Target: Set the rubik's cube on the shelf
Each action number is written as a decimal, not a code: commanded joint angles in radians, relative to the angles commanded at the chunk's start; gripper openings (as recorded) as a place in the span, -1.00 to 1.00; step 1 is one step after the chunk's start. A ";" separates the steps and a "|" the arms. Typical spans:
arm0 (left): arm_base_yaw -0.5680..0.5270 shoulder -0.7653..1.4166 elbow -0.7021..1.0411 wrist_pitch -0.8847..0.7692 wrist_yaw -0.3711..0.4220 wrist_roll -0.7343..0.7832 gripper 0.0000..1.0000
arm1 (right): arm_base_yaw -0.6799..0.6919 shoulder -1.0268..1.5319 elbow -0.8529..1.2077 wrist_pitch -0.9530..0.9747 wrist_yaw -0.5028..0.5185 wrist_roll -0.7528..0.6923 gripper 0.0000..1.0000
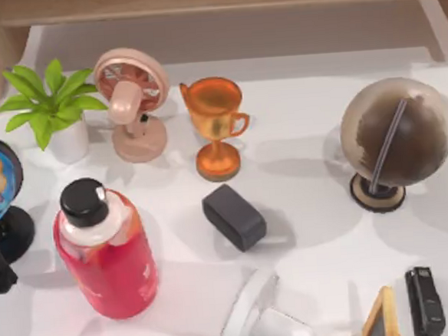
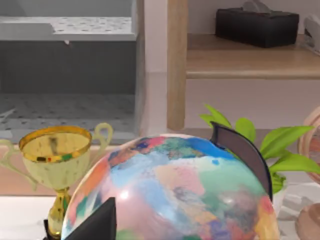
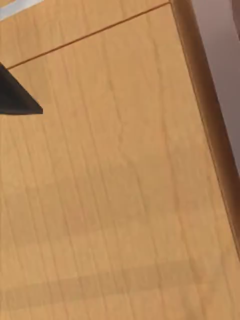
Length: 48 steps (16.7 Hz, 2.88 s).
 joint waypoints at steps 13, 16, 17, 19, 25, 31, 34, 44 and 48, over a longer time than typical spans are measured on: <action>0.000 0.000 0.000 0.000 0.000 0.000 1.00 | -0.094 0.378 0.155 0.175 -0.042 -0.268 1.00; 0.000 0.000 0.000 0.000 0.000 0.000 1.00 | -0.091 0.391 0.187 0.161 -0.035 -0.269 1.00; 0.000 0.000 0.000 0.000 0.000 0.000 1.00 | -0.087 0.400 0.207 0.150 -0.031 -0.270 1.00; 0.000 0.000 0.000 0.000 0.000 0.000 1.00 | -0.080 0.419 0.248 0.128 -0.024 -0.270 1.00; 0.000 0.000 0.000 0.000 0.000 0.000 1.00 | -0.075 0.431 0.275 0.114 -0.019 -0.270 0.85; 0.000 0.000 0.000 0.000 0.000 0.000 1.00 | -0.075 0.431 0.275 0.114 -0.019 -0.270 -0.06; 0.000 0.000 0.000 0.000 0.000 0.000 1.00 | -0.075 0.431 0.275 0.114 -0.019 -0.270 -0.51; 0.000 0.000 0.000 0.000 0.000 0.000 1.00 | -0.075 0.431 0.275 0.114 -0.019 -0.270 -1.00; 0.000 0.000 0.000 0.000 0.000 0.000 1.00 | -0.084 0.422 0.257 0.122 -0.021 -0.268 -1.00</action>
